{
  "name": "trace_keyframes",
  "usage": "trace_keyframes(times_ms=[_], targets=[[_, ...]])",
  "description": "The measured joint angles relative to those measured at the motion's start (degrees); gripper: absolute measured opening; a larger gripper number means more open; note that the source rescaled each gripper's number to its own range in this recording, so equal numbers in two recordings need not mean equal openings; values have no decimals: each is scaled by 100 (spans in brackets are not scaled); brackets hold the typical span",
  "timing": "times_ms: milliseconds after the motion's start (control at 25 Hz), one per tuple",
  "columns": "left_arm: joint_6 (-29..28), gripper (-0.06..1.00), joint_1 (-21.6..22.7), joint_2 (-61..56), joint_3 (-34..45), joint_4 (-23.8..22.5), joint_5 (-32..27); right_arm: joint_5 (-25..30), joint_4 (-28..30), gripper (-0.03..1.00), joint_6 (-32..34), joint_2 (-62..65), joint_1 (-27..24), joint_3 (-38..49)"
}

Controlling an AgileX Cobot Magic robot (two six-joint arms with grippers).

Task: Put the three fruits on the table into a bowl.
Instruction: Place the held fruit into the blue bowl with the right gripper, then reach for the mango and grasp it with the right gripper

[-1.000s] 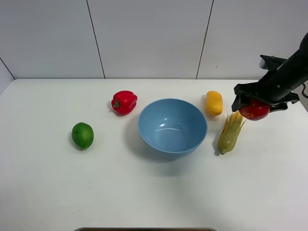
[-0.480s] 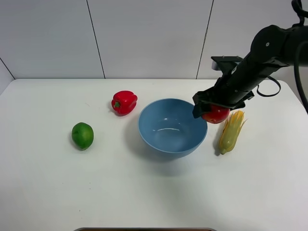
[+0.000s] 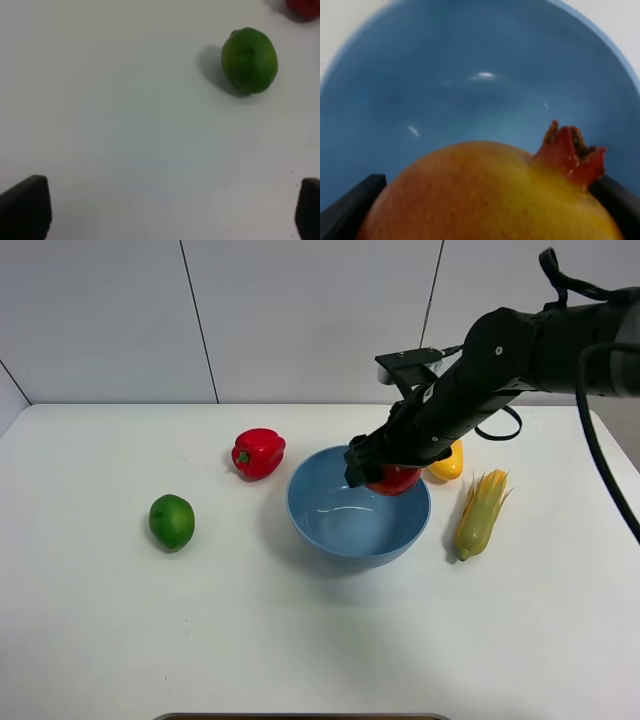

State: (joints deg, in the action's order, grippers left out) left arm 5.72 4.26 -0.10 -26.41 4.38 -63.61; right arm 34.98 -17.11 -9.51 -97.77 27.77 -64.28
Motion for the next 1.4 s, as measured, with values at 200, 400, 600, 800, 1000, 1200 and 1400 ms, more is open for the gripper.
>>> trace_keyframes(times_ms=[200,400,600,800,1000,1200,1400], targets=[[0,100,0,0,0,0,0,-214,11,38,0,-128,121,5],[0,100,0,0,0,0,0,-285,19,38,0,-128,121,5],[0,100,0,0,0,0,0,-305,19,38,0,-128,121,5],[0,100,0,0,0,0,0,-259,19,40,0,-128,121,5],[0,100,0,0,0,0,0,-111,19,49,0,-128,121,5],[0,100,0,0,0,0,0,-16,19,53,0,-128,121,5],[0,100,0,0,0,0,0,-16,3,55,0,-128,121,5]])
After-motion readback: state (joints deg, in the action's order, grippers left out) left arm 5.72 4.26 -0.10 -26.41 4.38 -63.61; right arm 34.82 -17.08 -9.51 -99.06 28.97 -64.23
